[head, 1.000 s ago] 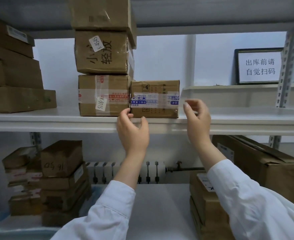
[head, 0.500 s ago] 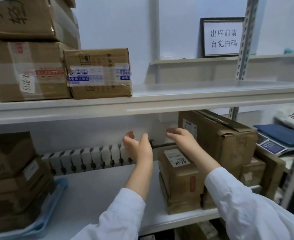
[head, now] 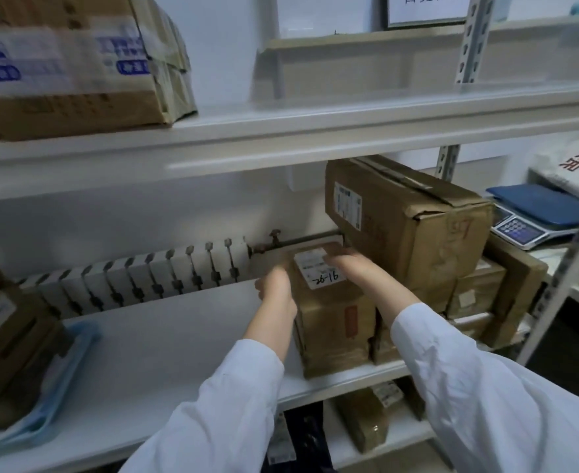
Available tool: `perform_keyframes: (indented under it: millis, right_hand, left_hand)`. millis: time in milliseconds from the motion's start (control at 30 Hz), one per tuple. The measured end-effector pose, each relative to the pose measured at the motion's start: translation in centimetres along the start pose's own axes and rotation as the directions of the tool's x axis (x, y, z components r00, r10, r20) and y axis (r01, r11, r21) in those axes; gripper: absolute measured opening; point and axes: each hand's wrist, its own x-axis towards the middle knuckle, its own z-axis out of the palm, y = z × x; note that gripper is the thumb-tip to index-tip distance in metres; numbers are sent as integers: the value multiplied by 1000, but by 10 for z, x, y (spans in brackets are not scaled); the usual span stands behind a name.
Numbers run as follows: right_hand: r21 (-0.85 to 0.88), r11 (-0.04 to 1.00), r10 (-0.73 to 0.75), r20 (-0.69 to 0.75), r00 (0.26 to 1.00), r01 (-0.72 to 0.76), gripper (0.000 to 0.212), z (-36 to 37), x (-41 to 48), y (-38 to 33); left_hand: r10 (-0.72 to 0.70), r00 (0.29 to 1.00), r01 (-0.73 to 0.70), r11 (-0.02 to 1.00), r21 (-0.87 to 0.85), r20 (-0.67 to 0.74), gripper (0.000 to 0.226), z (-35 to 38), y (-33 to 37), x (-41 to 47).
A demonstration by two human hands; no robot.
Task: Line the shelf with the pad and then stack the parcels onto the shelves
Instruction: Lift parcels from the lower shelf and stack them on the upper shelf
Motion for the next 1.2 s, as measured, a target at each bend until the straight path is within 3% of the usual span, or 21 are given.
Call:
perform_keyframes:
  millis: [100,233,433,500,600,700,800,933,1000,1100,1200]
  right_hand:
    - [49,998,29,26,999,-30,54,1,5,6]
    - [80,996,40,35,999,-43,51,-2,5,11]
    - [262,965,-8,10,1000,5,37,-6,-2,8]
    - [310,950,-41,-40,998,51,45,-7,-7,1]
    - [410,903,-97,-102,990,130,56,-7,-17,-13]
    - [477,858,-138,-138,981,188,47,-8,-33,-26]
    - [458,861,-154,-178,972,220,47,-9,-43,-32]
    - [234,948,-150,-275,950,217,85,-7,-65,-47]
    - [119,974,-148,-316,937,194,83,-8,-78,-53]
    - [49,973,-199,-326,924,227,96,-7,-102,-62]
    - [-15,972,-224,-338,914,233,85,-9,-123,-70]
  left_hand:
    - [-53,993,48,998,49,103,44,1,-23,6]
    - [-78,956,54,994,95,282,33,-8,-40,-1]
    - [-156,924,105,982,159,348,55,-21,-34,-7]
    - [-200,913,144,974,176,355,60,-28,-30,-10]
    - [-193,925,170,980,99,326,55,-41,-21,-10]
    - [-161,946,152,987,51,281,55,-58,-11,-5]
    - [-177,941,168,984,54,290,57,-76,3,-11]
    - [-206,913,200,978,55,351,64,-108,24,-20]
    - [-224,894,210,974,79,388,66,-124,32,-23]
    - [-221,873,175,974,144,435,79,-141,42,-32]
    - [-194,864,73,961,265,464,96,-154,50,-41]
